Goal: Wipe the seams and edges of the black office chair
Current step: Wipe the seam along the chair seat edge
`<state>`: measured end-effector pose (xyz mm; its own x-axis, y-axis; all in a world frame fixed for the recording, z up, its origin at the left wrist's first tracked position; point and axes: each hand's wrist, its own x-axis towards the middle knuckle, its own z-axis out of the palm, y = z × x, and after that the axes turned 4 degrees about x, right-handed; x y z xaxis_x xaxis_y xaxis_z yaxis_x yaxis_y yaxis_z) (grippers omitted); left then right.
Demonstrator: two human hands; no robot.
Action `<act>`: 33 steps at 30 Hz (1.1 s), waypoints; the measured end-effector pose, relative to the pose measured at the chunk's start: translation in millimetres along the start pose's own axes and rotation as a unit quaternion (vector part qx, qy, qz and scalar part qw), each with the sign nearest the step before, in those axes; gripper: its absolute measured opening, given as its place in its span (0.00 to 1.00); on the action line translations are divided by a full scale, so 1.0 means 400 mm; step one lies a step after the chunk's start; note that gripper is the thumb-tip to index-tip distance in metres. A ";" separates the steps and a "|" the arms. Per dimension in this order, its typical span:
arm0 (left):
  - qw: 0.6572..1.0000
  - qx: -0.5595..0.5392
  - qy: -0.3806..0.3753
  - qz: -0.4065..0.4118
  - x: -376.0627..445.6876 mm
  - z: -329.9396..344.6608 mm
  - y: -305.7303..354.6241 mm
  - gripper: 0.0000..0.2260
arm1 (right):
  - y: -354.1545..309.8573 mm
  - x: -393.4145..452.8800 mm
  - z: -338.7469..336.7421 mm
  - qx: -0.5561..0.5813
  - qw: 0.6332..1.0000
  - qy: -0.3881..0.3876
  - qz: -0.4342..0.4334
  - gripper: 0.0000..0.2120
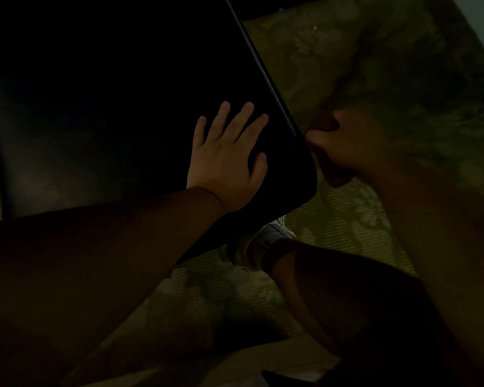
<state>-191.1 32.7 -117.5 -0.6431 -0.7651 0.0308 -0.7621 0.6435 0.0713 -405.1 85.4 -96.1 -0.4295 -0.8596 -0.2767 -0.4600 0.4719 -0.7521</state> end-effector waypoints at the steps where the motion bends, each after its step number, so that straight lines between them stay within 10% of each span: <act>1: 1.000 0.001 0.000 0.000 -0.001 0.000 0.000 0.29 | 0.000 -0.002 0.002 0.006 1.000 0.000 -0.003 0.16; 19: 0.998 -0.009 0.056 0.003 0.059 -0.042 -0.020 0.19 | -0.016 -0.016 0.027 0.014 0.999 0.001 -0.037 0.16; 33: 0.999 0.020 -0.001 -0.045 0.061 -0.008 -0.014 0.30 | -0.015 -0.005 0.030 0.034 0.999 -0.002 0.012 0.14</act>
<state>-202.2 10.1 -113.9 -0.5724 -0.8196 0.0237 -0.8189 0.5729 0.0341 -392.4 81.9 -98.3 -0.4360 -0.8495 -0.2969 -0.3965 0.4775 -0.7841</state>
